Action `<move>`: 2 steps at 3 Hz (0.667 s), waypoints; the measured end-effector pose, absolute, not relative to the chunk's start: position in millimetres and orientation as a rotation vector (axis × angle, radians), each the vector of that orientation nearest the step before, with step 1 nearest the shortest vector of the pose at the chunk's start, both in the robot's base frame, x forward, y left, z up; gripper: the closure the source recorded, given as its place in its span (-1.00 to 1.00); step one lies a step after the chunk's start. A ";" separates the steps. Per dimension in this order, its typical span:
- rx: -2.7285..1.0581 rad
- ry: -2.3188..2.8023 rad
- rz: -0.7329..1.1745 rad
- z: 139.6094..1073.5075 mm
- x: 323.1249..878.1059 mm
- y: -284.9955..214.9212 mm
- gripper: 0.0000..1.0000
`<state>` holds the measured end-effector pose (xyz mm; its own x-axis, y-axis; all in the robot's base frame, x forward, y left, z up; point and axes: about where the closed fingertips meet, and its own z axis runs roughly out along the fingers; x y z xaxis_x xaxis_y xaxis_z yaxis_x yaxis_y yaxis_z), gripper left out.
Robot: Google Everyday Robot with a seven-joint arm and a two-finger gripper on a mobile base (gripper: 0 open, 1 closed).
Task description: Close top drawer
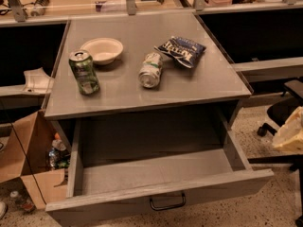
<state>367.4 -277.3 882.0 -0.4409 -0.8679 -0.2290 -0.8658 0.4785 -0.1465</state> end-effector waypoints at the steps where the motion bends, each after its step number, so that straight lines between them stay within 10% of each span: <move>1: -1.463 2.479 0.057 866.5 347.8 -271.0 1.00; 2: -1.452 2.505 0.118 850.9 335.5 -266.7 1.00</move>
Offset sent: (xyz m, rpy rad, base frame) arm -0.0473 0.0141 -0.0481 0.0970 0.1180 -0.0362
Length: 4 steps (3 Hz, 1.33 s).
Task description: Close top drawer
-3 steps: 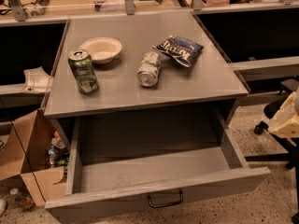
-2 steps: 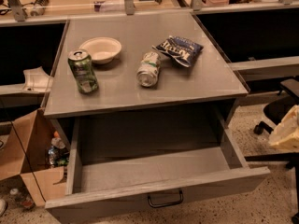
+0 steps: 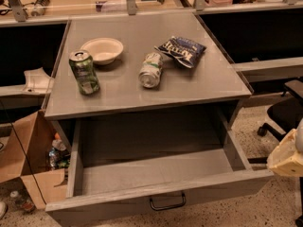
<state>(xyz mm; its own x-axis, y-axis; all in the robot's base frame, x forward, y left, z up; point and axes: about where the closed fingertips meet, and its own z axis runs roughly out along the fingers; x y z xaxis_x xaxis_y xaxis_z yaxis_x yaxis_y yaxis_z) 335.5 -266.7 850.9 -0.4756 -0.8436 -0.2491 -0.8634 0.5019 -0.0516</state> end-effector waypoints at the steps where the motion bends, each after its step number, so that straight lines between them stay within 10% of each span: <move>1: -1.452 2.505 0.119 850.6 335.4 -266.8 1.00; 4: -1.395 2.638 0.320 760.4 328.0 -267.8 1.00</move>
Offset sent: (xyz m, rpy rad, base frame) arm -0.0282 -0.0129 -0.0764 0.0629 0.1809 -0.0798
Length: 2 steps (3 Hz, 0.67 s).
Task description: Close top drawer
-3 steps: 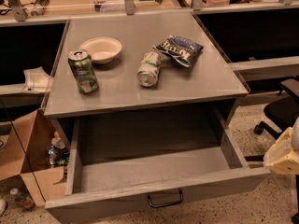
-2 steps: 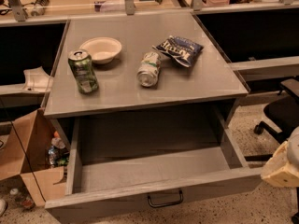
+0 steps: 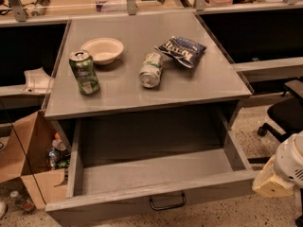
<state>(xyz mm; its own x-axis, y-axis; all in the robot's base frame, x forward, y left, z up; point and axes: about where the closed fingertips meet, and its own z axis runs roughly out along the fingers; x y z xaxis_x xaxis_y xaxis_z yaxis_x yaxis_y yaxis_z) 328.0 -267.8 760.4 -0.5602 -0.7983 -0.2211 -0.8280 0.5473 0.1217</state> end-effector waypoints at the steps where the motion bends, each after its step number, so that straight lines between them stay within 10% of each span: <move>1: -1.420 2.674 0.355 745.0 328.7 -258.1 1.00; 2: -1.403 2.679 0.365 740.9 327.9 -260.1 1.00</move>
Offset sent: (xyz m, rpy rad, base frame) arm 0.0006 0.0083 -0.0133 -0.0033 0.0426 0.0089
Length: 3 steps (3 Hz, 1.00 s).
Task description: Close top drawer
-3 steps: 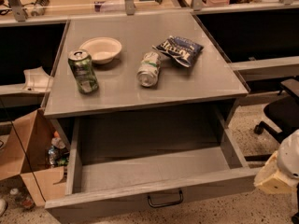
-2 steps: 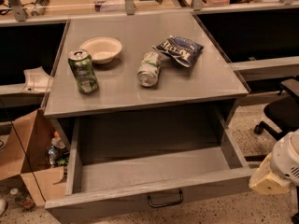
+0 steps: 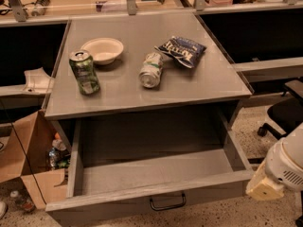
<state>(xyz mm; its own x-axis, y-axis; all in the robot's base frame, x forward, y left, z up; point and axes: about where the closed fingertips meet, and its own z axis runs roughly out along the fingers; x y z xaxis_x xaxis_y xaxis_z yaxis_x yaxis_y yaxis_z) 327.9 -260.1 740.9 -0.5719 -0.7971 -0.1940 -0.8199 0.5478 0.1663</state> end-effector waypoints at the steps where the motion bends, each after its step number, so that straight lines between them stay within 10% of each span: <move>1: -1.357 2.691 0.392 729.2 325.3 -266.7 1.00; 3: -1.283 2.739 0.473 692.2 325.3 -275.7 1.00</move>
Offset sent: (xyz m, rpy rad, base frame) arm -0.0051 -0.0271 -0.0482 0.0703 0.0369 -0.1034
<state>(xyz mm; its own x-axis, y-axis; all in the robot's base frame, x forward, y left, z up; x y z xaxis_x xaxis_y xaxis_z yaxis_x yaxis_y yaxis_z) 325.3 -275.7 692.2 -0.6459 -0.7366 -0.2006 -0.7612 0.6015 0.2424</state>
